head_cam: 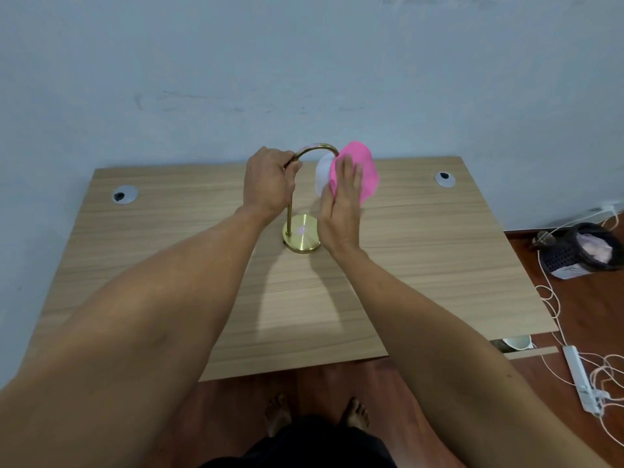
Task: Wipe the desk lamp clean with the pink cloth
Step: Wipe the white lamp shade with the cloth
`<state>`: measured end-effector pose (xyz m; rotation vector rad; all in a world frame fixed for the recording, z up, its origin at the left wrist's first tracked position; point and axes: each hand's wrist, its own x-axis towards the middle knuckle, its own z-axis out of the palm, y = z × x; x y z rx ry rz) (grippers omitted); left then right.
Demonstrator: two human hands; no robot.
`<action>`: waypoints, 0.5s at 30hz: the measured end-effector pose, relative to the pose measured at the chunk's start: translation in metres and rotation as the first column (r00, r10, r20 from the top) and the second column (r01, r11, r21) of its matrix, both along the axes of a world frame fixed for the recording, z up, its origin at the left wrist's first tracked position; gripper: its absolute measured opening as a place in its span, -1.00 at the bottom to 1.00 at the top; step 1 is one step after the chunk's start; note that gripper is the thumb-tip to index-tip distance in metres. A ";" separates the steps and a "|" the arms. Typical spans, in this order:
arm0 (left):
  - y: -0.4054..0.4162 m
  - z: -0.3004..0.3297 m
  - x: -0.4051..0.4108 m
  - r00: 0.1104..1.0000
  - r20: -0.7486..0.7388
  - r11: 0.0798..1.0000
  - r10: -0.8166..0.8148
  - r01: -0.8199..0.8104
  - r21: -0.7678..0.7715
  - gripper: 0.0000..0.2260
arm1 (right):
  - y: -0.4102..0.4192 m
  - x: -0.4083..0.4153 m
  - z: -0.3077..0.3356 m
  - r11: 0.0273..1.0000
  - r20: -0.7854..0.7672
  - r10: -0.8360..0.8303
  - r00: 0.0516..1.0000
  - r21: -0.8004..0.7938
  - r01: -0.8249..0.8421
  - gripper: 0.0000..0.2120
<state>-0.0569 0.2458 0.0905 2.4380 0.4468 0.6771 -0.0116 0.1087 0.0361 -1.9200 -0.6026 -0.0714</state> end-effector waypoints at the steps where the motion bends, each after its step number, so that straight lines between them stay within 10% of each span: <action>1: 0.001 0.000 0.000 1.000 0.006 1.000 -0.011 0.011 0.002 -0.66 | -0.006 -0.004 -0.012 0.998 0.077 0.044 0.996 -0.045 -0.041 -0.47; 8: 0.007 -0.002 0.000 1.000 -0.001 1.000 -0.025 0.024 -0.012 -0.67 | -0.004 -0.002 -0.016 0.998 0.024 -0.049 0.998 0.031 0.049 -0.49; 15: 0.011 -0.004 -0.001 0.999 0.015 0.999 -0.043 0.043 0.003 -0.68 | -0.028 -0.002 -0.040 0.976 0.296 0.067 0.953 -0.218 0.000 -0.46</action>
